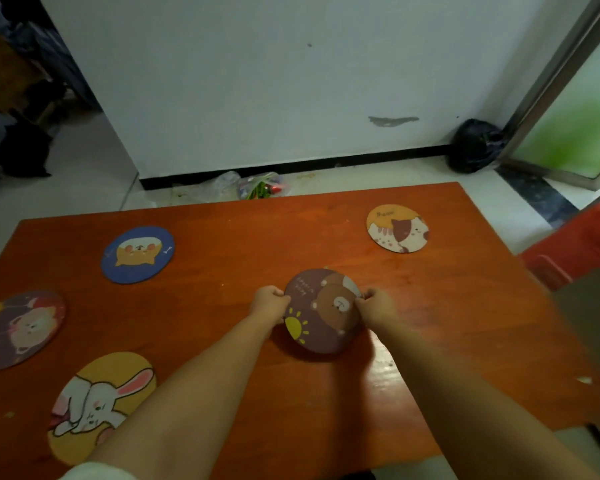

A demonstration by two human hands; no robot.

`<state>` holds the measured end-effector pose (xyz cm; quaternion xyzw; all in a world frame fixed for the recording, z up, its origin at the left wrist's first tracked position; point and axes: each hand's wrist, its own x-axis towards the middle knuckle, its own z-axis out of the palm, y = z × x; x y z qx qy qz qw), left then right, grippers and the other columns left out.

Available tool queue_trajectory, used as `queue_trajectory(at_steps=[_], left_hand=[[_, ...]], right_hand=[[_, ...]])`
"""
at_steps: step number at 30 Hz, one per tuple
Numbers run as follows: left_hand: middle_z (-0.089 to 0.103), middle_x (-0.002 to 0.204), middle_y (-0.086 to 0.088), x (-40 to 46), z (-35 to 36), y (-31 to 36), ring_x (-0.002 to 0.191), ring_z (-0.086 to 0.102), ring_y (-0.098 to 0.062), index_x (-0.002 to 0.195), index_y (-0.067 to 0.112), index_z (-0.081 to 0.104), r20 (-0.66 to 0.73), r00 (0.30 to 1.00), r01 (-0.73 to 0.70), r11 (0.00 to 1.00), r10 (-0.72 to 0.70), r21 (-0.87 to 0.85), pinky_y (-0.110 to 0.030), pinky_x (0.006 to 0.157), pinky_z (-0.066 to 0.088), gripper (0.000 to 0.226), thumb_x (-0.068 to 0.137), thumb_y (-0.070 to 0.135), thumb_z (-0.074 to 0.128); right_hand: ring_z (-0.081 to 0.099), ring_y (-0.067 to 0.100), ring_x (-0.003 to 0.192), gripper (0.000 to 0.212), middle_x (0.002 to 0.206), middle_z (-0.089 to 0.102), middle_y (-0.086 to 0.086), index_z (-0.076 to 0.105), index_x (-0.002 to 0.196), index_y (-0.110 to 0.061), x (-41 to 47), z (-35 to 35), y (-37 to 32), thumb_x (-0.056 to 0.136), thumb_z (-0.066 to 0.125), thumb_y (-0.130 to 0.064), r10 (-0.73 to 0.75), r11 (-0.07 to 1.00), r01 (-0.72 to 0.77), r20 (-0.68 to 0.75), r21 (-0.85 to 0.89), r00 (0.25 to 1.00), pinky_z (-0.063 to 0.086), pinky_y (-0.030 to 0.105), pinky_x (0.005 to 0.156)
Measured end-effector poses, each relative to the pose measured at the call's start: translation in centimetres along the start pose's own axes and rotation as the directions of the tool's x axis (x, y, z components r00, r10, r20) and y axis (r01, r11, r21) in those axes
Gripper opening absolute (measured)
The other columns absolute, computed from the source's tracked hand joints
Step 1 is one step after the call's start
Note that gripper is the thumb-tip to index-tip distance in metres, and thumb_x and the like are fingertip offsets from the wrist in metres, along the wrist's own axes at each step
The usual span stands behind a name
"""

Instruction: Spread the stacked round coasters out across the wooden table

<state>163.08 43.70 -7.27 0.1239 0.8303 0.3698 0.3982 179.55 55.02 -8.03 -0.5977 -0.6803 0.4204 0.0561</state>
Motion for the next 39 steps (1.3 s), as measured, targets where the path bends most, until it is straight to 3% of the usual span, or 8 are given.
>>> queue_trajectory(at_steps=[11, 15, 19, 23, 26, 30, 35, 39], left_hand=[[0.053, 0.078, -0.007, -7.3, 15.8, 3.3, 0.081, 0.054, -0.022, 0.066, 0.016, 0.044, 0.082, 0.997, 0.004, 1.0, -0.005, 0.003, -0.021, 0.047, 0.044, 0.03, 0.093, 0.009, 0.055], [0.052, 0.069, -0.006, -9.4, 20.7, 3.4, 0.058, 0.051, -0.017, 0.062, 0.017, 0.043, 0.032, 0.999, 0.025, 0.999, -0.025, 0.02, -0.021, 0.046, 0.045, 0.034, 0.092, 0.008, 0.055], [0.06, 0.077, -0.012, -10.4, 23.3, 3.0, 0.071, 0.058, -0.026, 0.058, 0.02, 0.042, -0.015, 1.0, 0.005, 0.995, -0.004, 0.099, -0.035, 0.074, 0.053, 0.038, 0.089, 0.008, 0.058], [0.061, 0.088, -0.012, -10.5, 24.1, 2.0, 0.086, 0.058, -0.026, 0.057, 0.023, 0.038, -0.06, 0.997, -0.032, 0.953, 0.053, 0.3, -0.034, 0.076, 0.046, 0.039, 0.089, 0.018, 0.061], [0.065, 0.094, -0.011, -10.5, 24.7, 1.1, 0.095, 0.062, -0.031, 0.071, 0.017, 0.045, -0.1, 0.994, -0.005, 0.917, 0.049, 0.4, -0.033, 0.073, 0.045, 0.025, 0.088, 0.023, 0.062], [0.065, 0.108, -0.012, -10.3, 24.6, 0.3, 0.105, 0.061, -0.032, 0.097, 0.014, 0.053, -0.15, 0.986, -0.006, 0.908, 0.076, 0.419, -0.037, 0.082, 0.049, 0.018, 0.085, 0.023, 0.064], [0.059, 0.09, -0.008, -11.4, 22.9, 0.2, 0.089, 0.059, -0.027, 0.084, 0.018, 0.048, -0.092, 0.985, -0.102, 0.929, 0.143, 0.355, -0.035, 0.076, 0.048, 0.012, 0.088, 0.015, 0.059], [0.056, 0.065, -0.004, -13.9, 19.9, -3.2, 0.058, 0.053, -0.02, 0.071, 0.018, 0.052, 0.092, 0.995, -0.039, 0.995, 0.031, 0.086, -0.028, 0.055, 0.041, 0.023, 0.092, 0.008, 0.054]], right_hand=[[0.046, 0.029, 0.075, 0.034, 0.062, 0.046, 0.005, 0.04, 0.06, -0.014, 2.9, -12.8, 12.5, 0.089, 0.055, -0.01, 0.004, 0.993, -0.001, 0.024, -0.122, 1.0, 0.035, 0.036, 0.067], [0.054, 0.034, 0.081, 0.016, 0.083, 0.062, 0.022, 0.053, 0.077, -0.003, 3.8, -16.1, 15.9, 0.09, 0.056, -0.012, -0.011, 0.985, 0.026, 0.087, -0.171, 0.996, 0.044, 0.043, 0.074], [0.062, 0.039, 0.096, 0.014, 0.102, 0.068, 0.027, 0.05, 0.082, -0.007, 4.4, -17.5, 18.2, 0.091, 0.057, -0.015, -0.022, 0.976, 0.046, 0.116, -0.215, 0.993, 0.041, 0.034, 0.07], [0.06, 0.037, 0.093, 0.014, 0.103, 0.067, 0.024, 0.047, 0.083, -0.008, 4.4, -17.5, 19.5, 0.09, 0.057, -0.017, -0.03, 0.968, 0.061, 0.127, -0.245, 0.991, 0.036, 0.031, 0.067], [0.052, 0.03, 0.082, 0.016, 0.105, 0.065, 0.02, 0.052, 0.094, -0.007, 4.1, -17.1, 20.0, 0.091, 0.057, -0.022, -0.034, 0.951, 0.075, 0.141, -0.299, 0.989, 0.037, 0.033, 0.066], [0.058, 0.035, 0.099, 0.029, 0.117, 0.058, 0.018, 0.053, 0.108, -0.007, 4.1, -16.8, 20.2, 0.09, 0.059, -0.029, -0.103, 0.907, 0.142, 0.119, -0.395, 0.987, 0.044, 0.04, 0.073], [0.06, 0.03, 0.098, 0.045, 0.123, 0.058, 0.017, 0.05, 0.127, -0.006, 3.6, -18.7, 19.3, 0.091, 0.06, -0.032, -0.098, 0.966, 0.119, 0.101, -0.229, 0.99, 0.05, 0.039, 0.081], [0.063, 0.027, 0.096, 0.023, 0.106, 0.066, 0.017, 0.062, 0.112, -0.006, 3.2, -26.1, 17.2, 0.091, 0.061, -0.016, -0.24, 0.967, 0.243, -0.048, 0.076, 0.97, 0.053, 0.039, 0.076]])
